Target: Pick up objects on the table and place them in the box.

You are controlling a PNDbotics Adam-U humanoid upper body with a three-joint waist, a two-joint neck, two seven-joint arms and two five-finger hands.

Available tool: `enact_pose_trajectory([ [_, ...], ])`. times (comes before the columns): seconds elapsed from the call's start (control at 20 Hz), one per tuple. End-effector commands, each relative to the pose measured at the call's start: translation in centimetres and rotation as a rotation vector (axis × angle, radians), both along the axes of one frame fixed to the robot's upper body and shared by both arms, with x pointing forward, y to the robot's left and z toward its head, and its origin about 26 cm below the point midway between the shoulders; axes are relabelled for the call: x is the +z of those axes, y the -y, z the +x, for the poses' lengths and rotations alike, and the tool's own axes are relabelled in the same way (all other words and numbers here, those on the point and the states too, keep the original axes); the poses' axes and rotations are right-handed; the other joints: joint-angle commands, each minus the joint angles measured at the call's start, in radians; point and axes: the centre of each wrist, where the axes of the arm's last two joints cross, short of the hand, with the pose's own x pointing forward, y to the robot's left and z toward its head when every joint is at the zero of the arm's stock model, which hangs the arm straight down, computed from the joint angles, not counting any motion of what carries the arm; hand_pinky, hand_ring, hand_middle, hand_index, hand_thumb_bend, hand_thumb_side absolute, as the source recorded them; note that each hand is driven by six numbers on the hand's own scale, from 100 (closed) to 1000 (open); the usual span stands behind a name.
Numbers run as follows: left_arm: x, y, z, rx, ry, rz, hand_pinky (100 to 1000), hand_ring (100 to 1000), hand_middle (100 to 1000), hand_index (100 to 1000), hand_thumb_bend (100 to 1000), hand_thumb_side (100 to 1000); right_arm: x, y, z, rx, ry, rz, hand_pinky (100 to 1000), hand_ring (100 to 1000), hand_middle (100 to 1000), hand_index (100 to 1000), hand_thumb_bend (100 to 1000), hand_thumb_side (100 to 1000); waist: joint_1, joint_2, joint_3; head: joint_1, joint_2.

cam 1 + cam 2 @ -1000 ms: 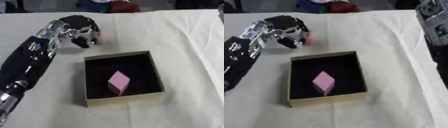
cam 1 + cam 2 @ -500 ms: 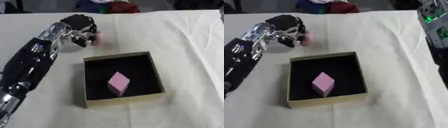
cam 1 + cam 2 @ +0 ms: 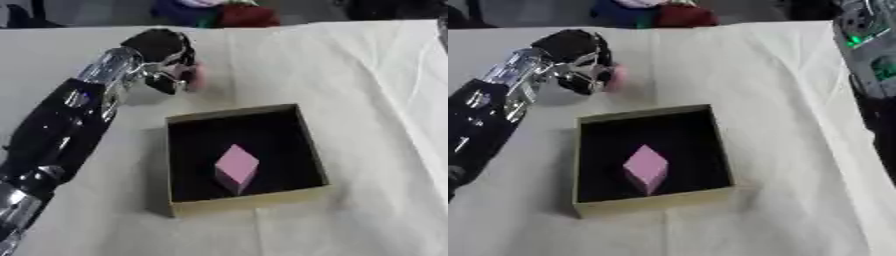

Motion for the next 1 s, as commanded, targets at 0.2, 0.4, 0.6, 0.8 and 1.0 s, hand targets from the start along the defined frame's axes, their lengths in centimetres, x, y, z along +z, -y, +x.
enact_pose_trajectory([
  [0.2, 3.5, 0.5, -1.4, -0.034, 0.072, -0.029, 252, 459, 480, 549, 100, 118, 0.8, 0.4, -0.1, -0.009, 0.027, 0.009, 852, 764, 621, 760, 100, 920, 0.001, -0.046, 0.007, -0.007, 0.021],
  [0.4, 4.7, 1.3, -2.6, -0.088, 0.085, -0.009, 252, 460, 480, 549, 100, 108, 0.5, 0.4, -0.1, -0.010, 0.023, 0.010, 852, 764, 621, 760, 100, 918, 0.002, -0.059, 0.016, -0.013, 0.038],
  [0.6, 6.1, 2.4, -4.6, -0.184, 0.093, -0.014, 253, 457, 479, 548, 100, 132, 0.3, 0.5, -0.1, -0.013, 0.020, 0.011, 851, 764, 622, 759, 100, 913, 0.003, -0.072, 0.025, -0.021, 0.053],
  [0.8, 7.5, 3.7, -7.6, -0.307, 0.099, -0.034, 257, 456, 481, 549, 100, 137, 0.0, 0.6, -0.1, -0.017, 0.018, 0.013, 850, 764, 622, 759, 100, 907, 0.004, -0.085, 0.036, -0.032, 0.066],
  [1.0, 8.1, 5.2, -10.7, -0.418, 0.077, -0.036, 263, 457, 484, 549, 100, 136, -0.1, 0.5, -0.2, -0.017, 0.018, 0.016, 850, 764, 622, 759, 100, 904, 0.005, -0.094, 0.047, -0.043, 0.072],
])
